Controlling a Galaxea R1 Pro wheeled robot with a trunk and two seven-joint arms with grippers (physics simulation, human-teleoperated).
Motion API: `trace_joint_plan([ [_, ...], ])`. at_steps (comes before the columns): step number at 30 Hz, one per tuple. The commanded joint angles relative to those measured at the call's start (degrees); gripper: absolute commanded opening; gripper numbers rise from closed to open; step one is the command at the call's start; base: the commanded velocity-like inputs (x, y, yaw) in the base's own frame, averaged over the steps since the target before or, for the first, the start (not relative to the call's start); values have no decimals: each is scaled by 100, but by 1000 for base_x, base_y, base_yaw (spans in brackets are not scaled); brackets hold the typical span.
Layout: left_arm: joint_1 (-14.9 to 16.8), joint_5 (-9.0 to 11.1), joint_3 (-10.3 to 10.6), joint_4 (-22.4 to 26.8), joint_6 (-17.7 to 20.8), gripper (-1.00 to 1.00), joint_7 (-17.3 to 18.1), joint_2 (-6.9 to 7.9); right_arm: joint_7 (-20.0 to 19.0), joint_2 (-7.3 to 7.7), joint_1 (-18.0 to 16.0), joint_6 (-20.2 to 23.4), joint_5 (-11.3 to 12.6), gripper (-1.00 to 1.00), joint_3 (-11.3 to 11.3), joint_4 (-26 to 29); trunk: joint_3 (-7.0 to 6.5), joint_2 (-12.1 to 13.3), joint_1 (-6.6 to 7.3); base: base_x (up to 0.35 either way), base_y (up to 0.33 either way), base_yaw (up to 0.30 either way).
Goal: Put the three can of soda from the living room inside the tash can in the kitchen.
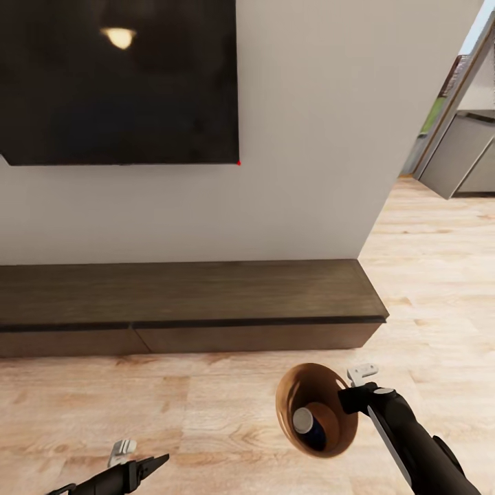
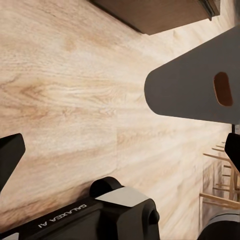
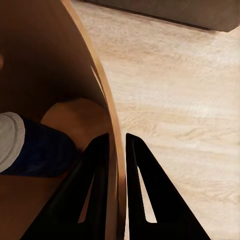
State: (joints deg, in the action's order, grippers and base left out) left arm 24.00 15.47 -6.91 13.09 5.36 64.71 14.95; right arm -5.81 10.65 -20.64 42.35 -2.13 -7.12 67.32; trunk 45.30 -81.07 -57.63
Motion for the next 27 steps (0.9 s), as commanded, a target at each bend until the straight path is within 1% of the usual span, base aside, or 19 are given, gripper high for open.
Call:
trace_joint_plan([
  [1,0,0,-1,0,0,100,-1,0,-34,-3,-1,2,45,-100,0,0,-10,0,0,0,0,0],
  [15,-1,0,-1,0,0,100,-2,2,-31,-49,5,-1,44,-100,0,0,-142,0,0,0,0,0],
  [27,-1,0,2,-1,0,100,-2,-1,-31,-60,7,-3,44,-100,0,0,-254,0,0,0,0,0],
])
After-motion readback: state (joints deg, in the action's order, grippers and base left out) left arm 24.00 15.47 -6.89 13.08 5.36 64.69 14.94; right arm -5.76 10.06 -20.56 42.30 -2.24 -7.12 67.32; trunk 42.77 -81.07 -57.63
